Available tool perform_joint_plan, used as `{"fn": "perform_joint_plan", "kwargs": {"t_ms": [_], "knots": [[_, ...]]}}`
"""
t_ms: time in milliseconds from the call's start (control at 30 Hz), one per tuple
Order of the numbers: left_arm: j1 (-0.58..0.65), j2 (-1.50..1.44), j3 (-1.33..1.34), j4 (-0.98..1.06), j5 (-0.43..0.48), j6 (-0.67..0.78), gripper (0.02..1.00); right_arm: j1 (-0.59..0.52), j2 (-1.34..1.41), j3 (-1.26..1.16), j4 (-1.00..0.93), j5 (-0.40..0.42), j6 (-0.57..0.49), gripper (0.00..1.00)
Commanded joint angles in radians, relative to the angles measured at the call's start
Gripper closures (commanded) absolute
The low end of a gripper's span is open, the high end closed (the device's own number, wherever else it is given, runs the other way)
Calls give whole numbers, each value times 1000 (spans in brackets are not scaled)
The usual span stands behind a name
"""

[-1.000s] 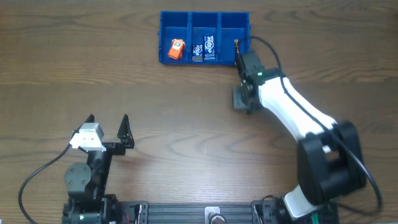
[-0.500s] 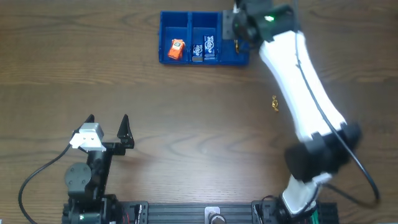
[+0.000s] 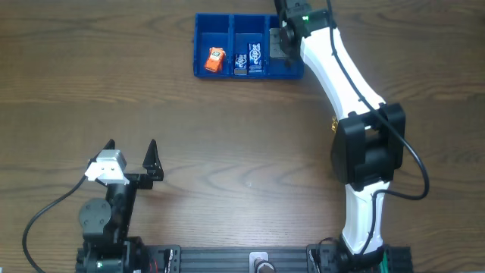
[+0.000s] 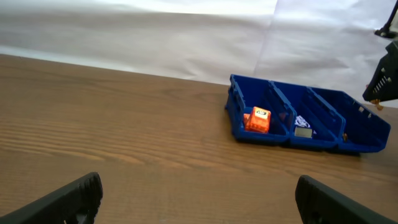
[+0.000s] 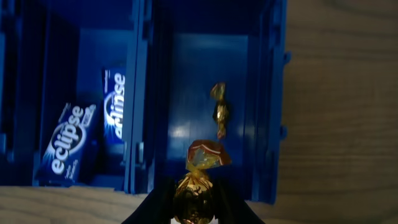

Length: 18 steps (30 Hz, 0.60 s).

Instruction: Sort Candies Into Trays

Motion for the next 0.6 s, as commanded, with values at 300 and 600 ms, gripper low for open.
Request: {"fn": "perform_joint_plan", "kwargs": {"t_ms": [300, 600], "knots": [[2, -6, -21, -31, 21, -4, 20, 4, -26, 10, -6, 22, -43, 463], [2, -6, -21, -31, 21, -4, 20, -3, -374, -278, -1, 32, -40, 384]]}}
